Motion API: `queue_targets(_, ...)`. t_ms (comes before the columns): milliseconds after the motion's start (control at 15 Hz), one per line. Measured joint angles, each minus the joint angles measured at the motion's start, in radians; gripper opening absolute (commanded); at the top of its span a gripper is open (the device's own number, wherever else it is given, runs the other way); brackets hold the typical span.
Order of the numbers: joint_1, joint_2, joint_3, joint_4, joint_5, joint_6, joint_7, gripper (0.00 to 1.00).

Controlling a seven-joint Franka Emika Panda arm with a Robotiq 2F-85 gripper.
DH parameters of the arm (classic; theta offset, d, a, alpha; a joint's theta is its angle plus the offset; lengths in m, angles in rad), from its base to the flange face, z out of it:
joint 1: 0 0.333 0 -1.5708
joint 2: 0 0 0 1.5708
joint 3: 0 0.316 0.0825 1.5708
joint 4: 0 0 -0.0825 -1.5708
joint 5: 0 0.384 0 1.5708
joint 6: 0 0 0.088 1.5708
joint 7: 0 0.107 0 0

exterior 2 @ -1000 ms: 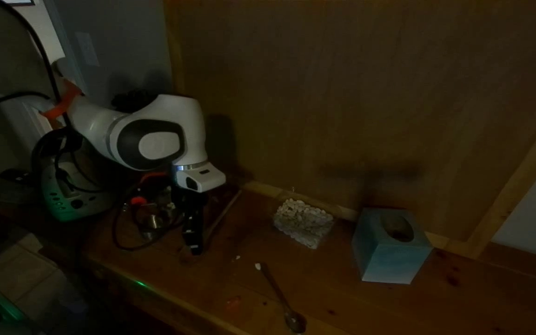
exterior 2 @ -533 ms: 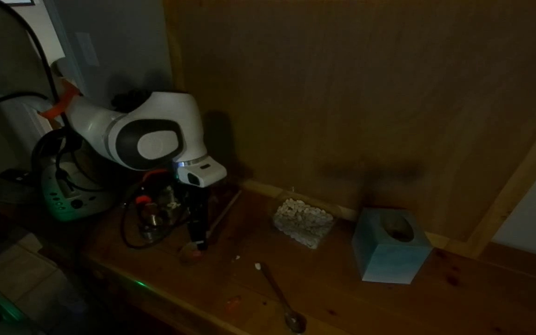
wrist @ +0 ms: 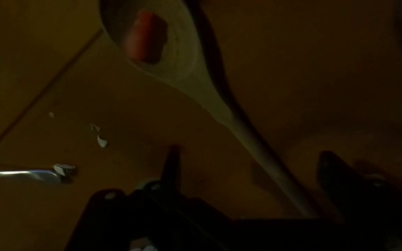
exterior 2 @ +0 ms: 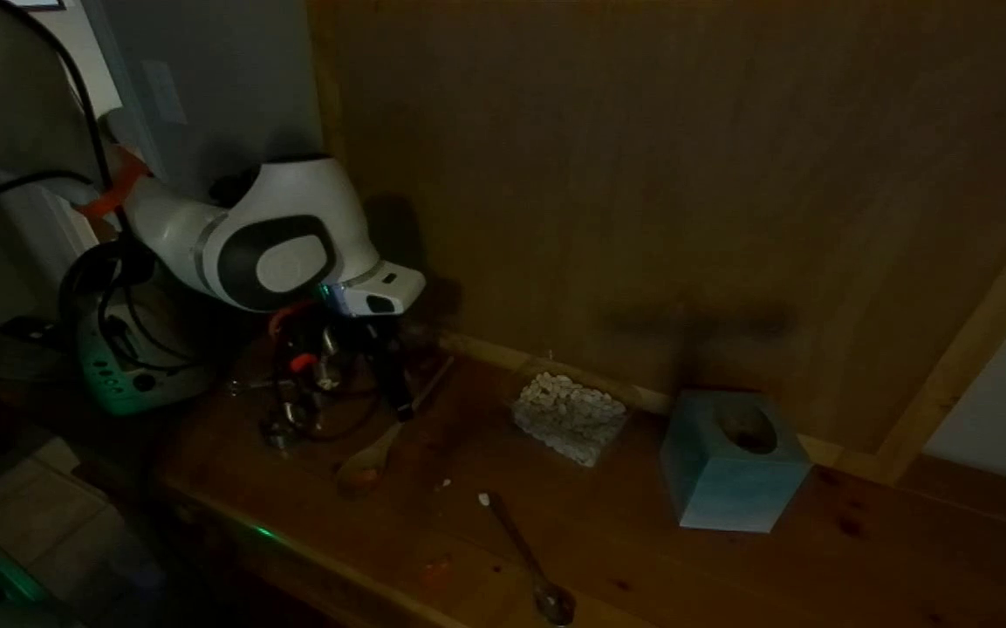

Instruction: Put the orange thing on the wooden spoon then put it into the metal measuring cup

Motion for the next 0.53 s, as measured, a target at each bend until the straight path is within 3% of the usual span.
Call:
queue_targets(267,0.000,0.001,0.000,0.000,0.001,-0.002,-0.025,1.00)
queue_targets(533,0.000,0.008,-0.002,0.006,0.010,-0.002,-0.173,1.00)
